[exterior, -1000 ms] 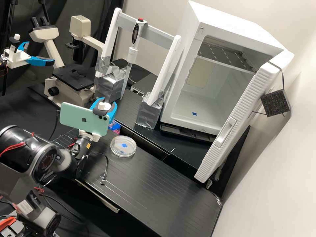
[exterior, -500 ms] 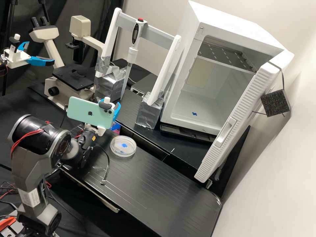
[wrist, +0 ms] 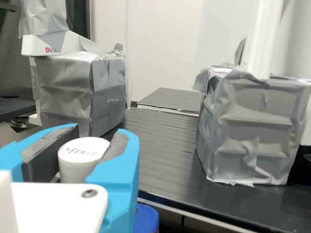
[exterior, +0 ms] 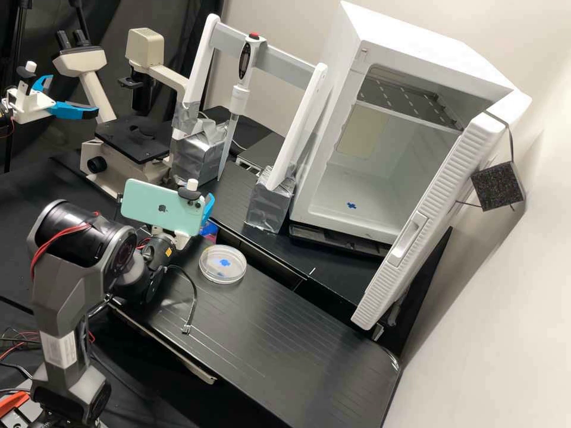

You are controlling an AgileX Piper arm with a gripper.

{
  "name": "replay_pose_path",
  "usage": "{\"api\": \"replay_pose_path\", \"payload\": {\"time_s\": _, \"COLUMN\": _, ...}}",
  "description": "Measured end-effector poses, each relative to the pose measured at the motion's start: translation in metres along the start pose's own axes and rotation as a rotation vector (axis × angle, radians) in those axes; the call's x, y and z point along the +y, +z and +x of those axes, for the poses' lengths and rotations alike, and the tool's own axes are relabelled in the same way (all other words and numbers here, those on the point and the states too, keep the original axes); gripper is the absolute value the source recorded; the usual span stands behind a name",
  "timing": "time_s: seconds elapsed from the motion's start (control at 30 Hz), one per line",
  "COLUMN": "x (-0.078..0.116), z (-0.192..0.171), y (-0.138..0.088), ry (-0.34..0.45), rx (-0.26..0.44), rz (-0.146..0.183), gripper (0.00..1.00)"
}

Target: Close the bottle

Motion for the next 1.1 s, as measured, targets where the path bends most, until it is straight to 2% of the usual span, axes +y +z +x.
{"api": "replay_pose_path", "payload": {"time_s": 0.47, "x": 0.005, "z": -0.008, "y": 0.007, "ry": 0.019, "rx": -0.012, "rz": -0.007, "gripper": 0.00}}
{"api": "replay_pose_path", "payload": {"time_s": 0.57, "x": 0.005, "z": -0.014, "y": 0.008, "ry": 0.019, "rx": -0.019, "rz": 0.007, "gripper": 0.00}}
{"api": "replay_pose_path", "payload": {"time_s": 0.8, "x": 0.004, "z": -0.020, "y": 0.006, "ry": 0.003, "rx": 0.010, "rz": 0.003, "gripper": 0.00}}
{"api": "replay_pose_path", "payload": {"time_s": 1.1, "x": 0.003, "z": -0.017, "y": 0.007, "ry": 0.002, "rx": 0.013, "rz": 0.008, "gripper": 0.00}}
